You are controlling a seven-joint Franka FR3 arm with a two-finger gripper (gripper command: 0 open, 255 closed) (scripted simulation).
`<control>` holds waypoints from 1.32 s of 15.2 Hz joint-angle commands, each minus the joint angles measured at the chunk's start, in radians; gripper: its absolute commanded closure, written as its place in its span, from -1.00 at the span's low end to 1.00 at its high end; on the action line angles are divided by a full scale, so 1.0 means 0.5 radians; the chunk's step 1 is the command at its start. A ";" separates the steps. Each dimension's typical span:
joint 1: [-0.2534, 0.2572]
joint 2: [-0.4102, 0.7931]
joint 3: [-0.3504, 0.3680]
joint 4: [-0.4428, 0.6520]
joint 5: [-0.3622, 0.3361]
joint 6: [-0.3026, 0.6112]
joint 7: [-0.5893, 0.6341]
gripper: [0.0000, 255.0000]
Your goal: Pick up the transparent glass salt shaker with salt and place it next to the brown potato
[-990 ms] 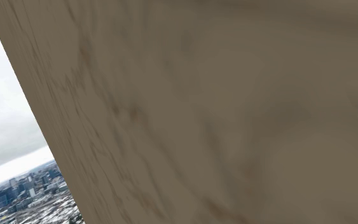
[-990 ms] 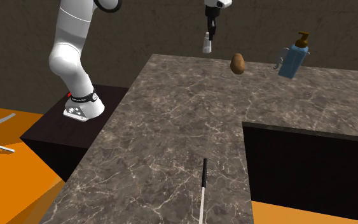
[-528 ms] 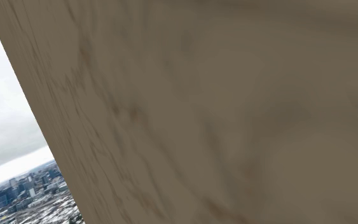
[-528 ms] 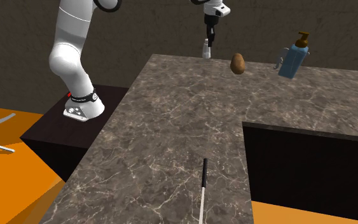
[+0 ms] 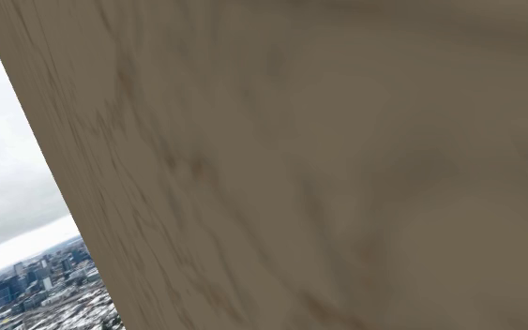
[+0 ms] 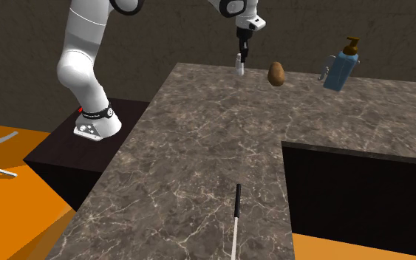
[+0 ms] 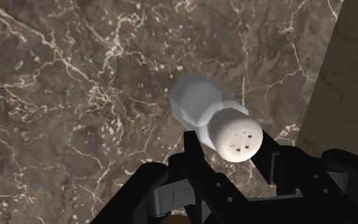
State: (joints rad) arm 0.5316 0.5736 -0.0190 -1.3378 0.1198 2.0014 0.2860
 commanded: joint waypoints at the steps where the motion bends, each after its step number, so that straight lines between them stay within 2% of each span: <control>1: 0.000 0.013 0.001 -0.031 0.002 0.045 -0.006 1.00; 5: 0.000 0.044 0.003 -0.097 0.007 0.141 -0.016 1.00; 13: 0.000 0.044 0.003 -0.097 0.007 0.141 -0.016 1.00; 14: 0.000 0.044 0.003 -0.097 0.007 0.141 -0.016 -1.00; 19: 0.000 0.044 0.003 -0.097 0.007 0.141 -0.016 -1.00; 20: -0.003 0.016 0.001 -0.075 0.005 0.091 -0.015 -1.00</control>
State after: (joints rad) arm 0.5304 0.5841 -0.0181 -1.3893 0.1233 2.0633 0.2770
